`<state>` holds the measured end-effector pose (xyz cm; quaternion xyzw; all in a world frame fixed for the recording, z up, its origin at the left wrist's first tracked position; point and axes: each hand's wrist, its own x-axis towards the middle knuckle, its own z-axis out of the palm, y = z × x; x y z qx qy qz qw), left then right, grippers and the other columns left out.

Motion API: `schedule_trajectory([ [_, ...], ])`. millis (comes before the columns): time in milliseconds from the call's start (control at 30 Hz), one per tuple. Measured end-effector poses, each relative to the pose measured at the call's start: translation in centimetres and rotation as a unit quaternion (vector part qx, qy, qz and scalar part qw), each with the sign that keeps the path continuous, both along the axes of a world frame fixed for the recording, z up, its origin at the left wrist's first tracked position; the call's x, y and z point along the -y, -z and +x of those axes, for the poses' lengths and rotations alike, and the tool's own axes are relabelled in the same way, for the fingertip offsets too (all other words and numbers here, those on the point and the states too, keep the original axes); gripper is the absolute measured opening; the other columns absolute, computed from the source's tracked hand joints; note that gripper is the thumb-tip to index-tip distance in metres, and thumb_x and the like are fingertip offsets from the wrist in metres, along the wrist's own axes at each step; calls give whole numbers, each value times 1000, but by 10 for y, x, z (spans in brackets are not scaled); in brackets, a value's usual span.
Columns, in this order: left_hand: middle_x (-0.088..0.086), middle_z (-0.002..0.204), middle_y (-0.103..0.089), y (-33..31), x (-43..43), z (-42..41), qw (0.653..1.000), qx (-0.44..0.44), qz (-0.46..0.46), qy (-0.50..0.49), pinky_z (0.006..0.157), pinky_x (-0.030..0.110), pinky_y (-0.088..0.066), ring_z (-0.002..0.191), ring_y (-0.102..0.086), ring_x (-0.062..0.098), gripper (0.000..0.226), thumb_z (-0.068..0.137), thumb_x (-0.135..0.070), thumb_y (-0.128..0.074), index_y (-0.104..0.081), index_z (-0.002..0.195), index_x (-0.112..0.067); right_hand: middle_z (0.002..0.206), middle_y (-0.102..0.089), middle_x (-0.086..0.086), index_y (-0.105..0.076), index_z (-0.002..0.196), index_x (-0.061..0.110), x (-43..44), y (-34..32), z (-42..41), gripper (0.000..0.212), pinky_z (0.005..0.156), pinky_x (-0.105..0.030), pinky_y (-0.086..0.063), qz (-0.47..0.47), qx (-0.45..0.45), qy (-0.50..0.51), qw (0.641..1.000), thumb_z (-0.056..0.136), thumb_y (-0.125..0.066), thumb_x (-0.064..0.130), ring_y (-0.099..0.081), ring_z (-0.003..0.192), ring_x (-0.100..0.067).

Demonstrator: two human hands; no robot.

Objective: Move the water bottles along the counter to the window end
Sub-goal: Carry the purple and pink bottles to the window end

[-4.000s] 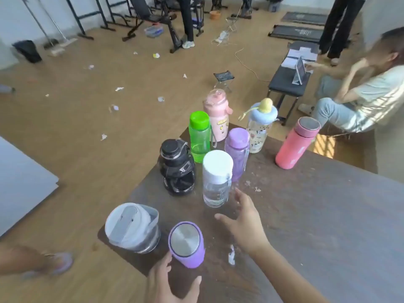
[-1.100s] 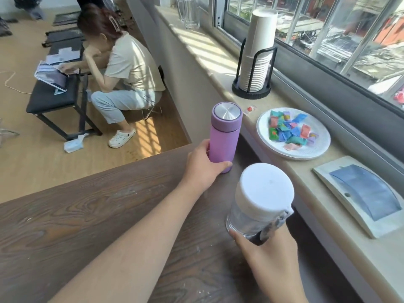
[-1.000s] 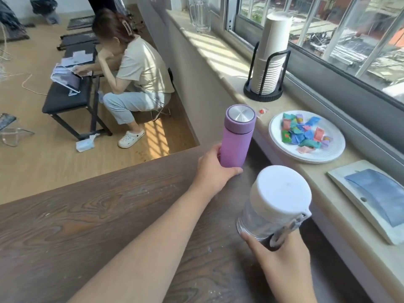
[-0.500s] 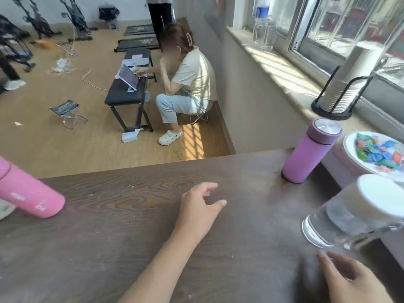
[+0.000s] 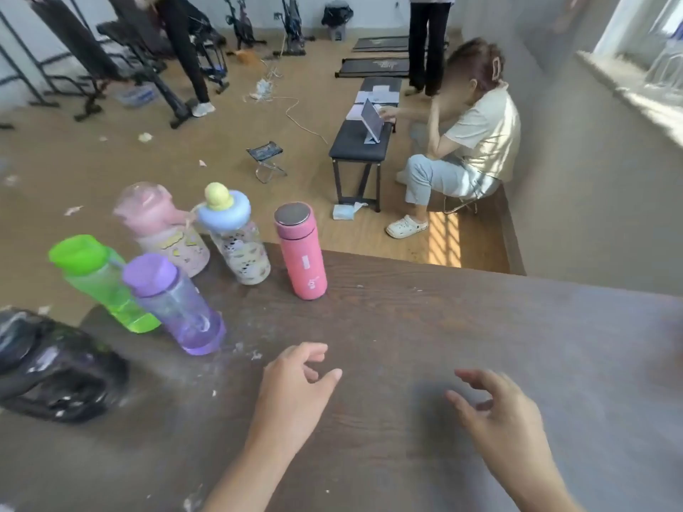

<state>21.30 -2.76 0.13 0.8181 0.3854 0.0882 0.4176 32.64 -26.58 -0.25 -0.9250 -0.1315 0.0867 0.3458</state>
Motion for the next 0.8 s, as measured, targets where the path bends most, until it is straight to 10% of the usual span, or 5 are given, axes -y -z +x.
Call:
schedule_trajectory([
  [300,-4,112,-78,14,-84,-91,981,-62,36,-181,98,40,-54,103,-73,22,45,84,-32,-85,-74,126,-20,130,-63,-5,-66,132,13,-165,4,11,41,102,-35,-46,-95,32,-212,972,95,-71,30,-50,130,-26],
  [467,10,139,-68,20,-124,-83,970,-55,64,-228,108,43,-46,134,-60,31,84,79,-42,-87,-54,149,-9,132,-60,-12,-59,131,6,-231,6,26,60,100,-42,-48,-135,55,-185,972,88,-76,46,-48,131,-32],
  [633,1,101,-66,24,-152,-61,972,8,75,-221,86,39,-50,113,-66,36,53,71,-37,-93,-69,112,-14,125,-62,-13,-57,129,6,-260,22,39,74,102,-43,-46,-56,40,-121,990,77,-86,49,-50,122,-34],
  [800,4,112,-75,30,-163,-54,970,45,95,-218,90,43,-56,111,-69,33,57,70,-40,-92,-65,115,-18,122,-61,-4,-55,130,11,-270,33,49,71,95,-39,-47,87,38,-111,989,75,-89,39,-52,118,-25],
])
